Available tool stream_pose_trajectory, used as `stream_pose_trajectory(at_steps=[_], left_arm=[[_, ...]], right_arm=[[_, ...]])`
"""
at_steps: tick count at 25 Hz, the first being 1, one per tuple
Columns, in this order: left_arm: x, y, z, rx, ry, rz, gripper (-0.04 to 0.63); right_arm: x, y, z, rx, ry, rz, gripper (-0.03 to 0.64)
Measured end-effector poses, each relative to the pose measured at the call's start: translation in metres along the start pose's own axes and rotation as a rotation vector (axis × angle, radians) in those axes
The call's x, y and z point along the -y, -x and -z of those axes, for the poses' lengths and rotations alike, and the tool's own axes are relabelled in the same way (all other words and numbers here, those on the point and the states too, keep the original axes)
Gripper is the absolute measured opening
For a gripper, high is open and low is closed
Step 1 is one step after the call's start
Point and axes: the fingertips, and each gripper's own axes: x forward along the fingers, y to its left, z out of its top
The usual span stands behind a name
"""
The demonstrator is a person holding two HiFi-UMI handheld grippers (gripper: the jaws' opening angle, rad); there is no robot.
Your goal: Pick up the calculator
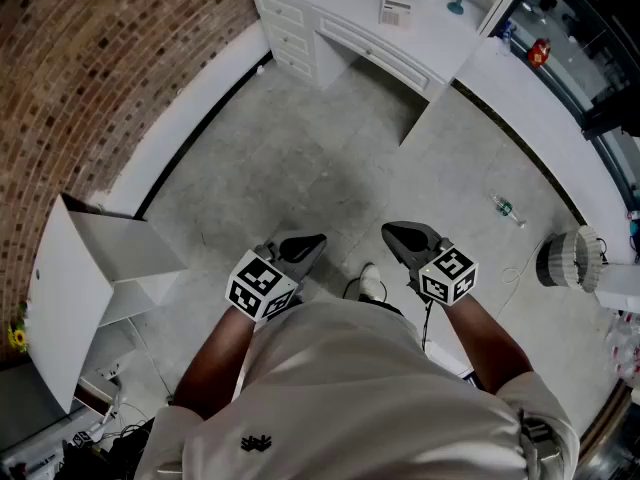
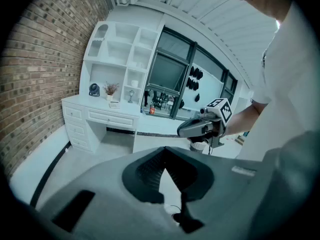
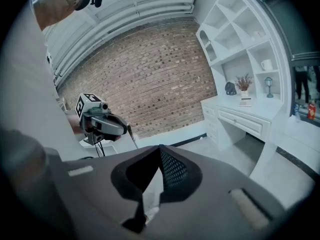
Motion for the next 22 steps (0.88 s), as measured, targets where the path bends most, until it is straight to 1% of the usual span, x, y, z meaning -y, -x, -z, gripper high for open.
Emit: stream_pose_trajectory(at_steps=[5,9,11,13,15,16,18,22], left_arm=[[-0.043,0.071,0.024,0.035,0.038,-0.004,0.006],[-0.077,0.114,0.039,0.048,0.046,-0.004,0.016],[-0.094,0.13,0.043,0.061,0.059,0.005,0.036],[-0.11,0.142,0.045,0.074,0.084,0.031,0.08],[-0.123,0.148,0.046,0.074,0.095,0.06,0.103],[-0.13,0.148,0.046,0.068,0.089,0.07,0.106],[-0.142,0.143,0.042,0.059,0.077,0.084,0.134],[-0.169,0.115,0.017,0.076,0.068,0.113,0.177]], right_arm=[[-0.056,-0.067,-0.017,0.0,0.027,-0.01,0.009],[-0.089,-0.112,-0.024,-0.01,0.034,-0.009,0.009],[-0.105,-0.13,-0.026,-0.014,0.032,-0.008,0.009],[-0.118,-0.144,-0.027,-0.021,0.027,0.0,0.009],[-0.125,-0.153,-0.025,-0.031,0.015,0.009,0.009],[-0.126,-0.156,-0.024,-0.037,0.009,0.012,0.009],[-0.125,-0.16,-0.023,-0.056,0.009,0.015,0.009],[-0.102,-0.169,-0.029,-0.063,0.012,0.007,0.011]])
